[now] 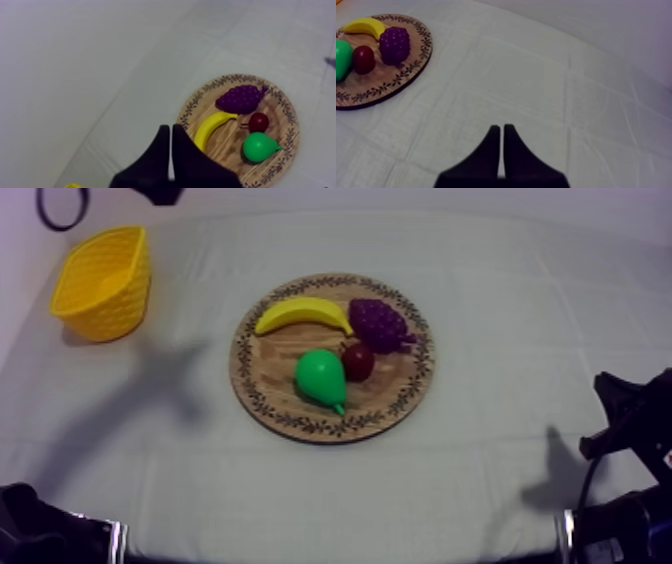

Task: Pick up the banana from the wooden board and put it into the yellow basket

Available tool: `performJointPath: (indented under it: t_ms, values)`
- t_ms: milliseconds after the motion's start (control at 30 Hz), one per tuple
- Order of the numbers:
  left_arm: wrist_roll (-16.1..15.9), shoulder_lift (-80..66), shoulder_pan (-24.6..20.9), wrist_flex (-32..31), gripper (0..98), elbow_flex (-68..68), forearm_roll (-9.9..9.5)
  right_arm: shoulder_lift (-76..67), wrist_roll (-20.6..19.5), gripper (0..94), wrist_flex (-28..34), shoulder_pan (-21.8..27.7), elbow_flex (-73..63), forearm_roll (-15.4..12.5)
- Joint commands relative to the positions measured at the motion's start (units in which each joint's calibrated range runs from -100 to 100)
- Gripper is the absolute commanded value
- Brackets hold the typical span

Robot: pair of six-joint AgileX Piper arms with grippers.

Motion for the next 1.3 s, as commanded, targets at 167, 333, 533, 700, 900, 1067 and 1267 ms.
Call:
performJointPath:
  t_ms: [167,333,533,700,900,1067,1267]
  values:
    - [-1.8,14.5,2.4,3.3,0.0,-6.7,-0.99,0.0,0.0,0.6,0.0,0.0,0.0,0.0]
    - [-2.7,20.2,3.5,3.8,0.0,-8.8,-2.06,0.0,0.0,0.6,0.0,0.0,0.0,0.0]
    - [-5.6,22.6,2.5,3.9,0.0,-9.1,-1.85,0.0,0.0,0.6,0.0,0.0,0.0,0.0]
    - [-7.9,23.7,1.2,3.8,1.2,-8.3,-1.71,0.0,0.0,0.6,0.0,0.0,0.0,0.0]
    - [-8.8,25.1,0.7,3.4,7.3,-7.1,-1.71,0.0,0.0,0.6,0.0,0.0,0.0,0.0]
    - [-8.8,25.3,0.4,2.2,51.7,-5.0,-1.78,0.0,0.0,0.6,0.0,0.0,0.0,0.0]
    - [-7.5,25.8,0.6,2.0,84.9,-5.3,-3.06,0.0,0.0,0.6,0.0,0.0,0.0,0.0]
